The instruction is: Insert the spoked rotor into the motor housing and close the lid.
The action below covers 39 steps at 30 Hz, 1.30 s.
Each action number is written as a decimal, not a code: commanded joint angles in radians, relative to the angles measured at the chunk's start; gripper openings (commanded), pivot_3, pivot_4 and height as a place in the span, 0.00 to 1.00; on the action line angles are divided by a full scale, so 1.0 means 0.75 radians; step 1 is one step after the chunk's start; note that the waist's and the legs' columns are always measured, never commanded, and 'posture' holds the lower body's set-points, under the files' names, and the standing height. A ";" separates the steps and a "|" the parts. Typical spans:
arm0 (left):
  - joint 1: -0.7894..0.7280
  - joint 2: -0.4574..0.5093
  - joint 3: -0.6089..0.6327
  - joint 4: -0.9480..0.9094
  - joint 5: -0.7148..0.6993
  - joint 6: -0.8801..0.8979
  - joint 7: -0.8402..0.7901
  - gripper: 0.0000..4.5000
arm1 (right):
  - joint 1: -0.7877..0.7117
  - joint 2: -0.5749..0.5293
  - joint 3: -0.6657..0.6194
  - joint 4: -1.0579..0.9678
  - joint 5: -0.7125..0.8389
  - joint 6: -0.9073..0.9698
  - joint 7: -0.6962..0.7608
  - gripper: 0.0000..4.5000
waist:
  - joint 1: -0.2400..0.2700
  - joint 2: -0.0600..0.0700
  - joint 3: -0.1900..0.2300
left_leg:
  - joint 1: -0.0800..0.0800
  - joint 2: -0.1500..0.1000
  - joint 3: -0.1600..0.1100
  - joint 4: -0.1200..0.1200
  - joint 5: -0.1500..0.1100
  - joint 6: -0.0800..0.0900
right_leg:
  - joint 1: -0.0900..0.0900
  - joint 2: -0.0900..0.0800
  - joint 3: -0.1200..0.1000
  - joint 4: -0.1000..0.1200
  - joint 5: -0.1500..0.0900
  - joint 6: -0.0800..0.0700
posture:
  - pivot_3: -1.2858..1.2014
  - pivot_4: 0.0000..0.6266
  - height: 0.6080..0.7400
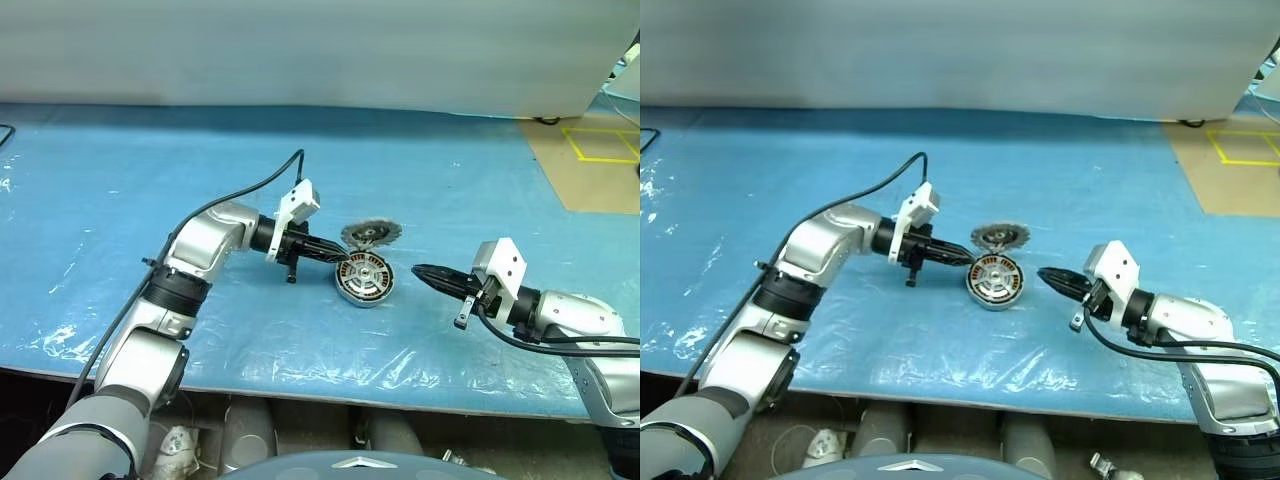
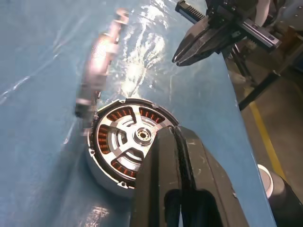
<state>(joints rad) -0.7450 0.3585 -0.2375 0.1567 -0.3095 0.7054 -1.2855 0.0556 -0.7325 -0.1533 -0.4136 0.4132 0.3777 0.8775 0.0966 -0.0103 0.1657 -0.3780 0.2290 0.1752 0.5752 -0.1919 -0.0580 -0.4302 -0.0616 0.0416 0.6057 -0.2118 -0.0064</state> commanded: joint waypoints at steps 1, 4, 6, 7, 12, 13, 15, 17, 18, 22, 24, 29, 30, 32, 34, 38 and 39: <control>0.041 0.009 0.052 -0.147 -0.095 0.058 0.035 0.01 | -0.019 -0.007 -0.011 -0.030 0.007 -0.021 0.001 0.00 | 0.000 0.000 0.000 | 0.000 0.000 0.000 0.000 0.000 0.000 | 0.000 0.000 0.000 0.000 0.000 0.000 | 0.52 0.24 1.00; 0.080 -0.001 0.033 -0.192 -0.119 0.068 0.068 0.01 | -0.026 -0.007 -0.007 -0.025 0.005 -0.022 0.002 0.00 | 0.000 0.000 0.000 | 0.000 0.000 0.000 0.000 0.000 0.000 | 0.000 0.000 0.000 0.000 0.000 0.000 | 0.52 0.24 1.00; 0.096 -0.015 0.012 -0.197 -0.117 0.056 0.095 0.01 | -0.027 -0.007 -0.007 -0.025 0.005 -0.021 0.002 0.00 | 0.000 0.000 0.000 | 0.000 0.000 0.000 0.000 0.000 0.000 | 0.000 0.000 0.000 0.000 0.000 0.000 | 0.52 0.24 1.00; 0.102 -0.024 0.009 -0.201 -0.123 0.056 0.104 0.01 | -0.027 -0.007 -0.008 -0.026 0.004 -0.021 0.002 0.00 | -0.001 0.000 0.000 | 0.000 0.000 0.000 0.000 0.000 0.000 | 0.000 0.000 0.000 0.000 0.000 0.000 | 0.52 0.24 1.00; 0.163 -0.097 -0.059 -0.135 -0.050 -0.098 0.172 0.01 | -0.008 -0.010 -0.025 -0.044 0.008 -0.018 -0.004 0.00 | 0.000 0.000 0.000 | 0.000 0.000 0.000 0.000 0.000 0.000 | 0.000 0.000 0.000 -0.001 -0.001 0.001 | 0.52 0.24 1.00; 0.170 -0.117 -0.060 -0.121 -0.043 -0.127 0.192 0.01 | -0.005 -0.011 -0.028 -0.047 0.009 -0.017 -0.005 0.00 | -0.001 0.000 0.000 | 0.000 0.000 0.000 0.000 0.000 0.000 | 0.000 0.000 0.000 -0.001 -0.001 0.001 | 0.52 0.24 1.00; 0.178 -0.164 -0.061 -0.061 -0.008 -0.223 0.247 0.01 | 0.002 -0.012 -0.033 -0.052 0.009 -0.016 -0.008 0.00 | -0.001 0.000 0.000 | -0.001 0.000 0.000 0.000 0.000 0.000 | -0.001 0.000 0.000 -0.001 -0.001 0.001 | 0.52 0.24 1.00; 0.178 -0.195 -0.072 0.008 0.031 -0.295 0.284 0.01 | 0.003 -0.013 -0.034 -0.052 0.009 -0.017 -0.009 0.00 | 0.000 0.000 0.000 | -0.001 0.000 0.000 0.000 0.000 0.000 | -0.001 0.000 0.000 -0.001 -0.001 0.001 | 0.52 0.24 1.00; 0.177 -0.206 -0.082 0.039 0.051 -0.332 0.296 0.01 | 0.004 -0.014 -0.035 -0.053 0.010 -0.016 -0.010 0.00 | 0.000 0.000 0.000 | -0.001 0.000 0.000 0.000 0.000 0.000 | -0.001 0.000 0.000 -0.001 -0.001 0.001 | 0.52 0.24 1.00; 0.162 -0.271 -0.087 0.133 0.102 -0.425 0.370 0.01 | 0.003 -0.016 -0.036 -0.057 0.013 -0.015 -0.011 0.00 | -0.001 0.000 0.000 | 0.000 -0.001 0.000 0.000 0.000 0.000 | -0.001 0.000 0.000 -0.001 -0.001 0.002 | 0.52 0.24 1.00; 0.164 -0.284 -0.100 0.157 0.122 -0.439 0.380 0.01 | -0.002 -0.017 -0.033 -0.059 0.013 -0.011 -0.013 0.00 | 0.000 0.000 0.000 | -0.001 -0.002 0.000 0.001 0.000 0.000 | -0.001 0.000 0.000 -0.001 -0.002 0.003 | 0.52 0.24 1.00; 0.208 -0.258 -0.190 0.139 0.179 -0.363 0.361 0.01 | -0.014 -0.017 -0.032 -0.064 0.015 -0.005 -0.019 0.00 | 0.000 0.001 0.000 | 0.000 -0.002 0.000 0.001 0.000 0.001 | 0.000 -0.001 0.000 -0.001 -0.002 0.003 | 0.52 0.24 1.00; 0.218 -0.237 -0.218 0.124 0.192 -0.337 0.344 0.01 | -0.017 -0.016 -0.031 -0.064 0.014 -0.005 -0.021 0.00 | 0.000 0.001 0.000 | 0.000 -0.002 0.000 0.001 0.000 0.001 | 0.000 -0.001 0.000 0.000 -0.002 0.003 | 0.52 0.24 1.00; 0.228 -0.211 -0.252 0.109 0.212 -0.312 0.337 0.01 | -0.022 -0.016 -0.029 -0.064 0.014 -0.003 -0.023 0.00 | -0.001 0.002 -0.001 | 0.001 -0.002 0.000 0.000 0.000 0.001 | 0.000 -0.001 0.000 0.000 -0.002 0.003 | 0.52 0.24 1.00; 0.232 -0.209 -0.252 0.102 0.208 -0.296 0.345 0.01 | -0.026 -0.016 -0.028 -0.063 0.014 -0.003 -0.025 0.00 | -0.001 0.003 -0.001 | 0.002 -0.002 0.000 0.000 0.000 0.001 | 0.001 -0.001 0.000 -0.001 -0.002 0.003 | 0.52 0.24 1.00; 0.221 -0.210 -0.207 0.090 0.177 -0.351 0.338 0.01 | -0.034 -0.014 -0.024 -0.054 0.012 -0.007 -0.025 0.00 | -0.001 0.003 -0.002 | 0.003 -0.004 0.000 0.000 0.000 0.001 | 0.003 -0.004 0.000 -0.001 -0.002 0.004 | 0.52 0.24 1.00; 0.221 -0.205 -0.185 0.076 0.148 -0.355 0.315 0.01 | -0.035 -0.014 -0.023 -0.052 0.012 -0.009 -0.025 0.00 | -0.001 0.003 -0.002 | 0.003 -0.005 0.000 0.000 0.000 0.001 | 0.003 -0.005 0.000 -0.001 -0.003 0.004 | 0.52 0.24 1.00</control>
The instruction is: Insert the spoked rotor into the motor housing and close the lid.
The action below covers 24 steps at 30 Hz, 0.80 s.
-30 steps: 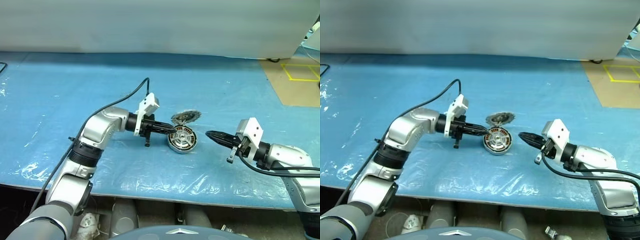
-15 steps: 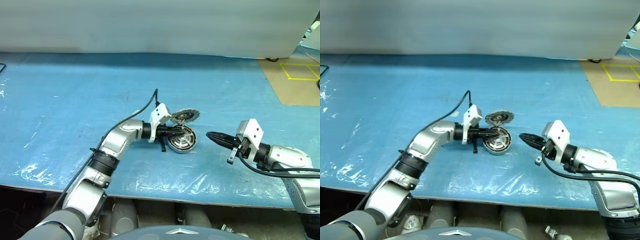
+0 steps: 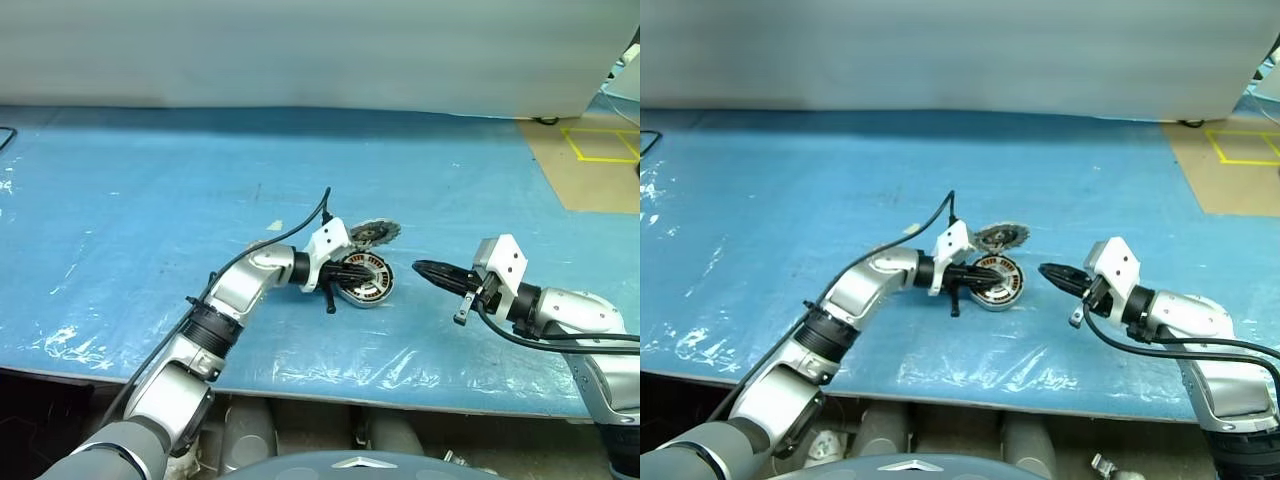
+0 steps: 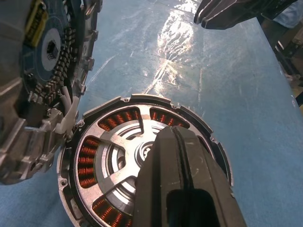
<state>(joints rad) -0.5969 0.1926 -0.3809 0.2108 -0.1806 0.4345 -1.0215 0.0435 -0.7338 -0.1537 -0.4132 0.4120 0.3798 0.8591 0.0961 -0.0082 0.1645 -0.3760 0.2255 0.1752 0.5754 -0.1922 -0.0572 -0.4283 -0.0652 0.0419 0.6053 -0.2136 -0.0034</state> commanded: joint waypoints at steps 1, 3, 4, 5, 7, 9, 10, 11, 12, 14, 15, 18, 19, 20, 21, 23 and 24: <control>0.025 0.020 0.030 -0.012 -0.052 -0.009 -0.060 0.01 | -0.019 -0.012 -0.022 -0.049 0.013 -0.014 0.000 0.00 | 0.000 0.000 0.000 | 0.000 -0.001 0.000 0.000 0.000 0.000 | 0.000 -0.001 0.000 0.000 0.000 0.000 | 0.52 0.24 1.00; 0.021 0.027 0.070 -0.029 -0.090 -0.025 -0.082 0.01 | -0.021 -0.011 -0.020 -0.043 0.010 -0.019 0.001 0.00 | -0.003 0.000 0.000 | 0.000 -0.002 0.000 0.000 0.000 0.001 | -0.001 -0.002 0.000 0.000 -0.001 0.001 | 0.52 0.24 1.00; 0.017 0.031 0.089 -0.033 -0.103 -0.034 -0.086 0.01 | -0.022 -0.010 -0.018 -0.041 0.009 -0.021 0.001 0.00 | -0.002 0.000 0.000 | -0.001 -0.002 0.000 0.000 0.000 0.001 | -0.001 -0.002 0.000 0.000 -0.001 0.001 | 0.52 0.24 1.00; 0.013 0.032 0.117 -0.044 -0.130 -0.041 -0.096 0.01 | -0.025 -0.009 -0.016 -0.038 0.007 -0.024 0.002 0.00 | -0.001 0.000 0.000 | -0.003 -0.002 0.000 0.000 0.000 0.001 | -0.003 -0.002 0.000 0.000 -0.001 0.001 | 0.52 0.24 1.00; 0.010 0.029 0.174 -0.079 -0.203 -0.029 -0.123 0.01 | -0.030 -0.007 -0.012 -0.033 0.005 -0.027 0.003 0.00 | -0.001 0.000 0.000 | -0.004 -0.002 0.000 0.000 0.000 0.001 | -0.004 -0.002 0.000 0.000 -0.001 0.001 | 0.52 0.24 1.00; 0.007 0.033 0.221 -0.122 -0.274 0.001 -0.150 0.01 | -0.034 -0.006 -0.010 -0.028 0.005 -0.029 0.006 0.00 | -0.001 0.000 0.000 | -0.004 -0.002 0.000 0.000 0.000 0.001 | -0.004 -0.002 0.000 0.000 -0.001 0.001 | 0.52 0.24 1.00; 0.003 0.041 0.252 -0.151 -0.314 0.020 -0.161 0.01 | -0.035 -0.006 -0.008 -0.025 0.005 -0.030 0.008 0.00 | -0.001 0.000 0.000 | -0.004 -0.002 0.000 0.000 0.000 0.001 | -0.004 -0.002 0.000 0.000 -0.001 0.001 | 0.52 0.24 1.00; -0.003 0.053 0.283 -0.177 -0.355 0.044 -0.172 0.01 | -0.036 -0.007 -0.005 -0.024 0.005 -0.028 0.011 0.00 | -0.001 0.000 0.000 | -0.005 -0.002 0.000 0.000 0.000 0.001 | -0.004 -0.002 -0.001 0.000 -0.001 0.001 | 0.52 0.24 1.00; -0.010 0.065 0.306 -0.194 -0.386 0.066 -0.179 0.01 | -0.037 -0.007 -0.003 -0.022 0.005 -0.027 0.014 0.00 | -0.001 0.000 0.000 | -0.005 -0.002 0.000 0.000 0.000 0.001 | -0.004 -0.002 -0.001 0.000 -0.001 0.001 | 0.52 0.24 1.00; -0.022 0.086 0.330 -0.208 -0.416 0.088 -0.186 0.01 | -0.039 -0.007 -0.002 -0.020 0.005 -0.025 0.018 0.00 | -0.001 0.000 0.000 | -0.004 -0.002 0.000 -0.001 0.000 0.001 | -0.005 -0.002 -0.001 0.000 -0.001 0.001 | 0.52 0.24 1.00; -0.037 0.100 0.351 -0.202 -0.429 0.087 -0.190 0.01 | -0.038 -0.008 -0.001 -0.021 0.006 -0.021 0.021 0.00 | -0.002 0.000 0.000 | -0.004 -0.002 0.000 -0.001 0.000 0.001 | -0.004 -0.002 -0.001 0.001 -0.001 0.001 | 0.52 0.24 1.00; -0.103 0.128 0.425 -0.125 -0.449 0.047 -0.181 0.01 | -0.023 -0.020 0.000 -0.036 0.015 -0.003 0.035 0.00 | -0.002 0.000 0.000 | -0.004 -0.002 0.000 -0.001 0.000 0.001 | -0.005 -0.002 -0.001 0.001 -0.001 0.001 | 0.52 0.24 1.00; -0.131 0.132 0.445 -0.075 -0.439 0.018 -0.175 0.01 | -0.014 -0.024 -0.002 -0.045 0.022 0.005 0.041 0.00 | -0.001 0.000 0.000 | -0.004 -0.002 0.000 -0.001 0.000 0.001 | -0.005 -0.002 -0.001 0.001 -0.001 0.001 | 0.52 0.24 1.00; -0.157 0.134 0.459 -0.020 -0.421 -0.019 -0.170 0.01 | -0.006 -0.027 -0.004 -0.053 0.028 0.011 0.046 0.00 | 0.000 0.000 0.000 | -0.004 -0.002 0.000 0.000 0.000 0.001 | -0.004 -0.002 -0.001 0.001 -0.001 0.001 | 0.52 0.24 1.00; -0.190 0.135 0.468 0.063 -0.385 -0.081 -0.160 0.01 | 0.004 -0.032 -0.004 -0.063 0.035 0.016 0.054 0.00 | 0.002 0.000 0.000 | -0.004 -0.002 0.000 0.000 0.000 0.001 | -0.004 -0.002 -0.001 0.001 -0.001 0.001 | 0.52 0.24 1.00; -0.260 0.132 0.463 0.246 -0.303 -0.227 -0.143 0.01 | 0.027 -0.037 -0.005 -0.085 0.053 0.032 0.067 0.00 | 0.002 0.000 0.000 | -0.005 -0.003 0.000 0.000 0.001 0.001 | -0.004 -0.002 -0.001 0.000 -0.001 0.001 | 0.52 0.24 1.00; -0.294 0.127 0.455 0.332 -0.268 -0.297 -0.146 0.01 | 0.038 -0.038 -0.006 -0.096 0.060 0.038 0.070 0.00 | 0.002 0.000 0.000 | -0.005 -0.003 0.000 0.000 0.001 0.001 | -0.004 -0.002 -0.001 0.000 0.000 0.001 | 0.52 0.24 1.00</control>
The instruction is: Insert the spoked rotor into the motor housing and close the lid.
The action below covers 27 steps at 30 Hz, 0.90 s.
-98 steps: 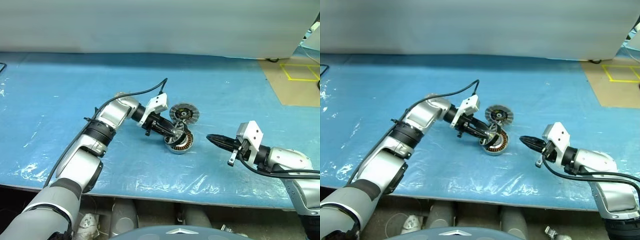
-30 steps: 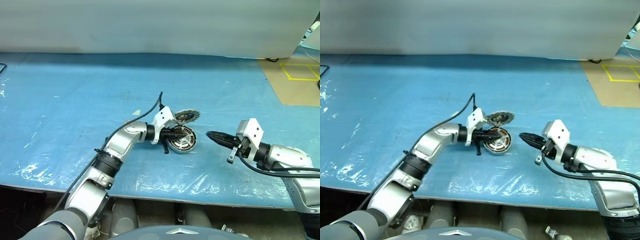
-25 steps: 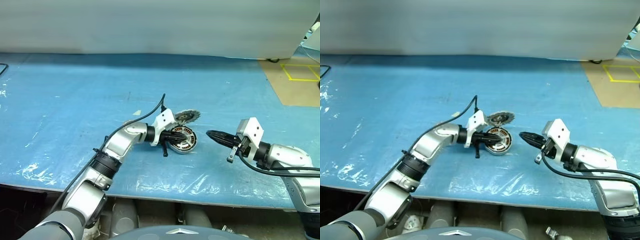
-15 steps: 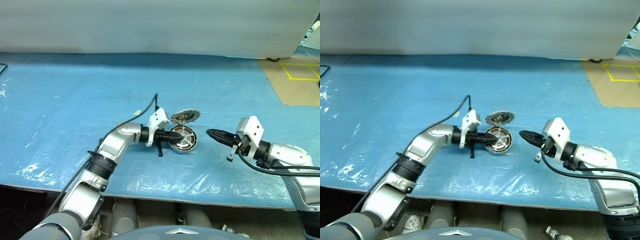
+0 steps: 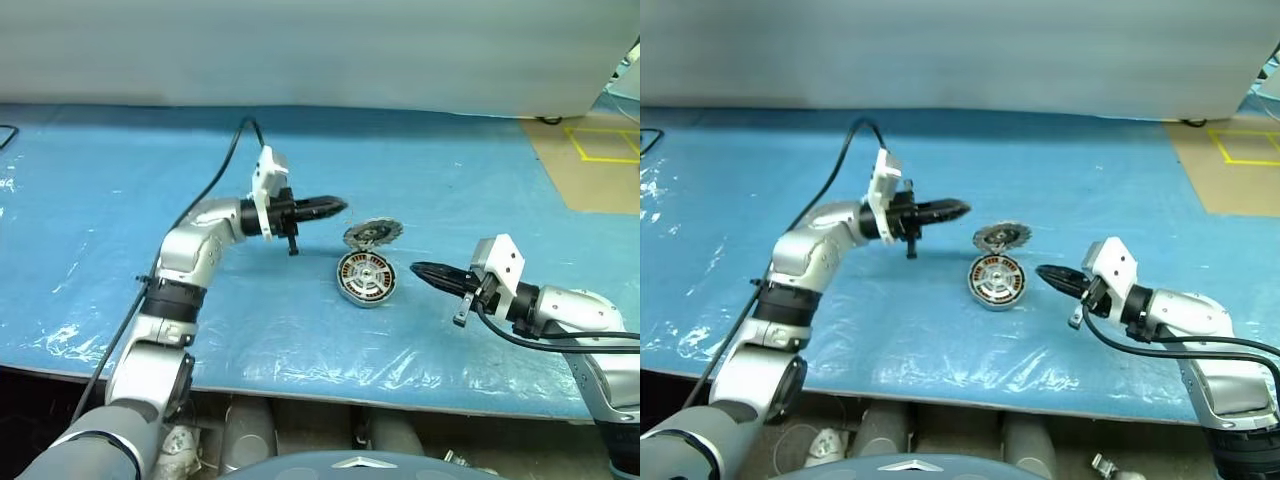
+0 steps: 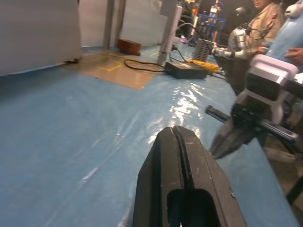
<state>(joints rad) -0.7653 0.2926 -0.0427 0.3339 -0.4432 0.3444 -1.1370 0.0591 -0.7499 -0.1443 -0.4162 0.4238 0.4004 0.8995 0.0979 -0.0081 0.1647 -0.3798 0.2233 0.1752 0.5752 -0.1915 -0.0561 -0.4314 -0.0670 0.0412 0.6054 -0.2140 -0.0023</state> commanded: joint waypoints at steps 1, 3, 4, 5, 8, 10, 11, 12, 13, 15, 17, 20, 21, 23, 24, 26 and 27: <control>-0.101 -0.016 -0.001 0.240 0.105 -0.227 0.002 0.01 | 0.027 -0.017 -0.018 -0.103 0.050 0.016 0.019 0.00 | 0.000 0.000 0.000 | 0.000 0.000 0.000 0.000 0.000 0.000 | 0.000 0.000 0.000 0.000 0.000 0.000 | 0.52 0.24 1.00; -0.183 -0.059 -0.001 0.394 0.133 -0.321 -0.013 0.01 | 0.054 -0.017 -0.016 -0.135 0.060 0.029 0.020 0.00 | 0.001 0.000 0.000 | -0.001 0.000 -0.001 0.000 0.001 0.000 | 0.000 0.000 0.000 0.000 0.000 0.001 | 0.52 0.24 1.00; -0.222 -0.083 -0.001 0.465 0.147 -0.365 -0.021 0.01 | 0.065 -0.015 -0.016 -0.150 0.063 0.034 0.018 0.00 | 0.002 -0.001 0.000 | -0.001 0.000 -0.001 0.000 0.001 0.000 | 0.000 0.000 -0.001 0.000 0.000 0.001 | 0.52 0.24 1.00; -0.256 -0.105 0.001 0.530 0.158 -0.402 -0.031 0.01 | 0.074 -0.012 -0.015 -0.163 0.065 0.038 0.016 0.00 | 0.004 -0.001 0.001 | -0.002 0.000 -0.002 0.000 0.001 0.000 | 0.000 0.000 -0.002 0.000 0.001 0.001 | 0.52 0.24 1.00; -0.366 -0.177 0.000 0.740 0.210 -0.526 -0.042 0.01 | 0.098 -0.005 -0.012 -0.199 0.067 0.045 0.003 0.00 | 0.008 -0.001 0.001 | -0.003 -0.001 -0.003 0.001 0.001 0.000 | 0.000 -0.002 -0.008 0.000 0.001 0.001 | 0.52 0.24 1.00; -0.423 -0.212 0.004 0.847 0.237 -0.581 -0.048 0.01 | 0.111 -0.002 -0.012 -0.218 0.072 0.052 -0.004 0.00 | 0.009 -0.002 0.001 | -0.004 -0.002 -0.004 0.001 0.001 0.000 | 0.000 -0.003 -0.009 0.000 0.001 0.001 | 0.52 0.24 1.00; -0.449 -0.229 0.002 0.893 0.250 -0.603 -0.058 0.01 | 0.118 -0.001 -0.012 -0.227 0.074 0.055 -0.008 0.00 | 0.007 -0.002 0.001 | -0.004 -0.002 -0.004 0.001 0.001 0.000 | 0.001 -0.004 -0.009 0.000 0.001 0.002 | 0.52 0.24 1.00; -0.477 -0.252 0.000 0.940 0.262 -0.614 -0.073 0.01 | 0.126 -0.001 -0.013 -0.236 0.076 0.059 -0.012 0.00 | 0.006 -0.002 0.001 | -0.004 -0.003 -0.004 0.001 0.001 0.000 | 0.001 -0.005 -0.010 0.000 0.001 0.003 | 0.52 0.24 1.00; -0.499 -0.270 -0.001 0.980 0.274 -0.618 -0.088 0.01 | 0.133 -0.001 -0.012 -0.243 0.078 0.060 -0.016 0.00 | 0.006 -0.002 0.001 | -0.004 -0.003 -0.005 0.001 0.001 0.000 | 0.001 -0.005 -0.010 0.000 0.002 0.003 | 0.52 0.24 1.00; -0.529 -0.301 -0.008 1.045 0.300 -0.621 -0.123 0.01 | 0.142 -0.001 -0.015 -0.250 0.078 0.063 -0.026 0.00 | 0.006 -0.002 0.001 | -0.004 -0.003 -0.005 0.001 0.001 0.000 | 0.001 -0.005 -0.011 0.001 0.003 0.005 | 0.52 0.24 1.00; -0.544 -0.324 -0.011 1.096 0.329 -0.625 -0.143 0.01 | 0.149 0.000 -0.016 -0.255 0.078 0.062 -0.035 0.00 | 0.005 -0.002 0.001 | -0.004 -0.003 -0.006 0.001 0.001 0.000 | 0.001 -0.006 -0.011 0.001 0.003 0.005 | 0.52 0.24 1.00; -0.550 -0.355 -0.013 1.144 0.370 -0.634 -0.162 0.01 | 0.157 0.012 -0.024 -0.260 0.071 0.045 -0.059 0.00 | 0.006 -0.002 0.001 | -0.004 -0.005 -0.006 0.001 0.001 0.000 | 0.002 -0.007 -0.012 0.001 0.003 0.005 | 0.52 0.24 1.00; -0.550 -0.362 -0.012 1.151 0.380 -0.639 -0.170 0.01 | 0.159 0.018 -0.027 -0.260 0.068 0.037 -0.069 0.00 | 0.006 -0.002 0.001 | -0.004 -0.005 -0.006 0.001 0.001 0.000 | 0.002 -0.008 -0.012 0.001 0.003 0.005 | 0.52 0.24 1.00; -0.549 -0.378 0.000 1.160 0.381 -0.620 -0.208 0.01 | 0.162 0.033 -0.035 -0.258 0.053 0.017 -0.094 0.00 | 0.007 -0.002 0.001 | -0.004 -0.005 -0.007 0.001 0.001 0.001 | 0.002 -0.008 -0.012 0.001 0.003 0.005 | 0.52 0.24 1.00; -0.547 -0.384 0.001 1.162 0.385 -0.613 -0.227 0.01 | 0.164 0.038 -0.037 -0.258 0.047 0.008 -0.102 0.00 | 0.008 -0.002 0.001 | -0.004 -0.006 -0.007 0.001 0.001 0.001 | 0.002 -0.008 -0.013 0.001 0.003 0.005 | 0.52 0.24 1.00; -0.539 -0.391 -0.003 1.160 0.395 -0.602 -0.271 0.01 | 0.174 0.043 -0.041 -0.257 0.039 -0.008 -0.112 0.00 | 0.009 -0.002 0.001 | -0.004 -0.006 -0.007 0.001 0.001 0.001 | 0.002 -0.009 -0.013 0.001 0.003 0.005 | 0.52 0.24 1.00; -0.534 -0.394 -0.008 1.155 0.398 -0.596 -0.304 0.01 | 0.182 0.054 -0.053 -0.254 0.044 -0.017 -0.121 0.00 | 0.009 -0.002 0.001 | -0.004 -0.007 -0.007 0.001 0.001 0.001 | 0.002 -0.009 -0.013 0.001 0.002 0.005 | 0.52 0.24 1.00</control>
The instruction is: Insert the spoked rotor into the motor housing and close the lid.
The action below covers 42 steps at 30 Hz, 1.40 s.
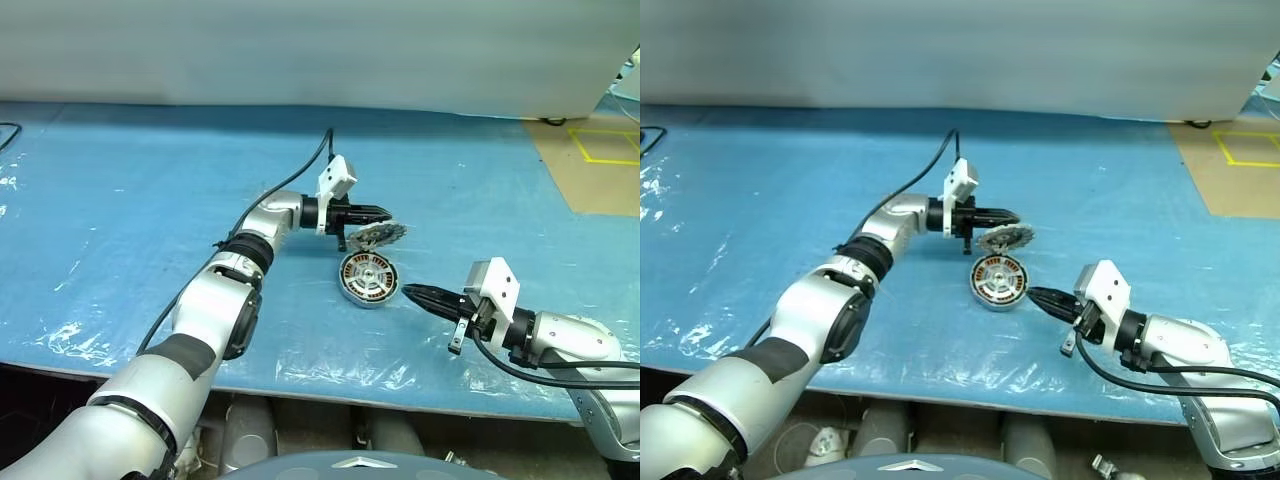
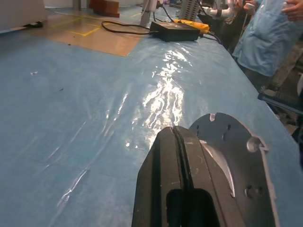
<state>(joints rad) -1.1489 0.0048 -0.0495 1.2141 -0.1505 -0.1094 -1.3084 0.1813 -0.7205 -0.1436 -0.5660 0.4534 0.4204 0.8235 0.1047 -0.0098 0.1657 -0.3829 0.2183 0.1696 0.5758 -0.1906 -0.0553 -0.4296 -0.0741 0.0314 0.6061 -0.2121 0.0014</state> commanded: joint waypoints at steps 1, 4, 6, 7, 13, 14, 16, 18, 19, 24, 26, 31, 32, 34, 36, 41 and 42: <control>-0.020 -0.013 0.000 -0.024 0.008 0.016 -0.103 0.01 | 0.026 0.025 -0.069 -0.050 0.017 -0.050 -0.025 0.00 | 0.001 0.000 0.000 | 0.000 0.000 0.000 0.000 0.000 0.000 | 0.000 0.000 0.000 0.000 0.000 0.000 | 0.52 0.24 1.00; -0.012 -0.021 -0.003 -0.041 0.011 0.020 -0.166 0.01 | 0.050 0.042 -0.112 -0.026 0.033 -0.082 -0.022 0.00 | 0.001 0.000 0.000 | 0.000 0.000 0.000 0.000 0.000 0.000 | 0.000 0.000 0.000 0.000 -0.002 -0.003 | 0.52 0.24 1.00; -0.007 -0.026 -0.008 -0.050 0.017 0.021 -0.201 0.01 | 0.067 0.044 -0.128 -0.011 0.029 -0.106 -0.010 0.00 | 0.001 0.000 0.000 | 0.000 0.000 0.000 0.000 0.000 0.001 | 0.000 0.000 0.000 0.000 -0.002 -0.003 | 0.52 0.24 1.00; -0.005 -0.028 -0.008 -0.054 0.019 0.024 -0.214 0.01 | 0.074 0.044 -0.134 -0.007 0.032 -0.113 -0.004 0.00 | 0.001 0.000 0.000 | 0.000 0.000 0.000 0.000 0.000 0.001 | 0.000 0.000 0.000 0.000 -0.002 -0.003 | 0.52 0.24 1.00; 0.029 -0.039 -0.038 -0.087 0.044 0.027 -0.273 0.01 | 0.119 0.066 -0.135 0.056 0.002 -0.246 0.050 0.00 | 0.001 0.000 0.000 | 0.000 0.000 -0.001 0.000 -0.002 0.005 | 0.000 -0.001 -0.001 0.000 -0.002 -0.004 | 0.52 0.24 1.00; 0.035 -0.040 -0.042 -0.094 0.045 0.032 -0.280 0.01 | 0.125 0.072 -0.131 0.069 0.001 -0.265 0.057 0.00 | 0.001 0.000 0.000 | 0.000 0.000 -0.001 0.000 -0.002 0.006 | 0.000 -0.001 -0.001 0.000 -0.002 -0.004 | 0.52 0.24 1.00; 0.057 -0.044 -0.051 -0.113 0.049 0.034 -0.290 0.01 | 0.144 0.080 -0.106 0.105 -0.027 -0.321 0.079 0.00 | 0.000 0.000 0.000 | 0.000 0.000 -0.001 0.000 -0.002 0.006 | 0.000 -0.001 -0.002 0.000 -0.002 -0.004 | 0.52 0.24 1.00; 0.077 -0.045 -0.057 -0.132 0.052 0.035 -0.293 0.01 | 0.153 0.097 -0.089 0.127 -0.034 -0.353 0.089 0.00 | 0.000 0.000 0.000 | 0.000 0.000 -0.001 0.000 -0.002 0.007 | 0.001 -0.001 -0.002 0.000 -0.002 -0.004 | 0.52 0.24 1.00; 0.086 -0.045 -0.061 -0.139 0.055 0.034 -0.290 0.01 | 0.154 0.105 -0.081 0.136 -0.037 -0.367 0.091 0.00 | -0.001 0.000 0.000 | 0.000 0.000 -0.001 0.000 -0.002 0.007 | 0.001 -0.001 -0.002 0.000 -0.002 -0.004 | 0.52 0.24 1.00; 0.129 -0.040 -0.089 -0.171 0.076 0.041 -0.281 0.01 | 0.144 0.124 -0.059 0.157 -0.052 -0.398 0.087 0.00 | -0.002 0.000 0.000 | 0.000 0.000 -0.001 0.000 -0.002 0.008 | 0.001 -0.001 -0.002 0.000 -0.002 -0.004 | 0.52 0.24 1.00; 0.145 -0.035 -0.109 -0.177 0.093 0.050 -0.272 0.01 | 0.135 0.126 -0.054 0.155 -0.051 -0.391 0.080 0.00 | -0.002 0.000 0.000 | 0.000 0.000 -0.001 0.000 -0.002 0.008 | 0.001 -0.001 -0.002 0.000 -0.002 -0.004 | 0.52 0.24 1.00; 0.198 -0.014 -0.197 -0.190 0.178 0.038 -0.258 0.01 | 0.113 0.124 -0.054 0.140 -0.037 -0.364 0.065 0.00 | -0.002 0.000 0.000 | 0.000 0.000 -0.001 0.000 -0.002 0.008 | 0.002 -0.001 -0.002 0.000 -0.002 -0.004 | 0.52 0.24 1.00; 0.206 -0.011 -0.212 -0.194 0.193 0.037 -0.252 0.01 | 0.111 0.123 -0.054 0.139 -0.037 -0.363 0.063 0.00 | -0.002 0.000 0.000 | 0.000 0.000 -0.001 0.000 -0.002 0.008 | 0.002 -0.001 -0.002 0.000 -0.002 -0.004 | 0.52 0.24 1.00; 0.221 0.001 -0.247 -0.201 0.226 0.026 -0.239 0.01 | 0.107 0.123 -0.056 0.138 -0.035 -0.358 0.061 0.00 | -0.001 0.000 0.000 | 0.001 0.001 -0.001 0.000 -0.002 0.008 | 0.003 -0.001 -0.002 -0.001 -0.003 -0.004 | 0.52 0.24 1.00; 0.229 0.011 -0.269 -0.209 0.243 0.019 -0.235 0.01 | 0.101 0.123 -0.057 0.136 -0.032 -0.352 0.058 0.00 | -0.001 0.000 0.000 | 0.004 0.001 -0.001 -0.001 -0.002 0.008 | 0.007 -0.002 -0.002 -0.002 -0.003 -0.004 | 0.52 0.24 1.00; 0.237 0.019 -0.244 -0.249 0.210 0.005 -0.201 0.01 | 0.054 0.132 -0.058 0.131 -0.017 -0.332 0.039 0.00 | -0.001 0.000 0.000 | 0.007 0.000 -0.001 -0.001 -0.002 0.008 | 0.010 -0.002 -0.002 -0.002 -0.003 -0.003 | 0.52 0.24 1.00; 0.239 0.017 -0.222 -0.269 0.181 0.002 -0.208 0.01 | 0.041 0.133 -0.056 0.132 -0.012 -0.325 0.036 0.00 | -0.001 0.000 0.000 | 0.008 0.000 -0.001 -0.001 -0.002 0.008 | 0.010 -0.002 -0.002 -0.002 -0.003 -0.003 | 0.52 0.24 1.00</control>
<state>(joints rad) -0.9851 0.0105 -0.2235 1.0332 -0.0039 -0.1102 -1.4737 0.2299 -0.6248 -0.1817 -0.4401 0.4165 0.1723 0.8573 0.1041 -0.0097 0.1656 -0.3772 0.2185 0.1688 0.5752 -0.1918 -0.0490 -0.4219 -0.0758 0.0301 0.6044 -0.2147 -0.0010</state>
